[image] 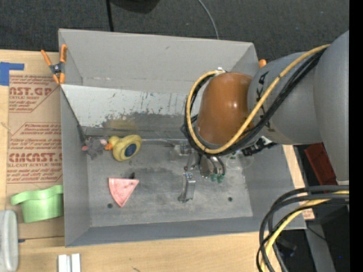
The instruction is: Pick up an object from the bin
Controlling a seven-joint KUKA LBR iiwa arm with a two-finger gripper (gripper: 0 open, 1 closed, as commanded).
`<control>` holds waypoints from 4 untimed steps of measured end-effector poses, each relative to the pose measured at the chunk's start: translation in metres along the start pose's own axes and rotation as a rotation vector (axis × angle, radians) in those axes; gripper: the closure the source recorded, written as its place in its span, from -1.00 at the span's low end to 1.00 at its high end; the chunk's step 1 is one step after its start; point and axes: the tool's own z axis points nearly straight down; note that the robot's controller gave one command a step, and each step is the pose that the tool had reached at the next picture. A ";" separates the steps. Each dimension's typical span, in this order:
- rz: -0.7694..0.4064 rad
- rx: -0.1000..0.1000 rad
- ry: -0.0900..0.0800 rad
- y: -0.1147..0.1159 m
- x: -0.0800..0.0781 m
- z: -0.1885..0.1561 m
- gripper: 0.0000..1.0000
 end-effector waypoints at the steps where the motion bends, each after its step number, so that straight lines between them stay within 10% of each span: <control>1: 0.001 0.000 -0.007 0.000 -0.001 -0.004 -1.00; 2: 0.047 0.002 -0.003 0.034 -0.019 -0.007 -1.00; 4: -0.041 -0.001 -0.002 0.090 0.005 0.054 -1.00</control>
Offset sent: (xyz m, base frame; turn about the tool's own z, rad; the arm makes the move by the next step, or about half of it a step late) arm 0.0323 0.0675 0.0091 0.0718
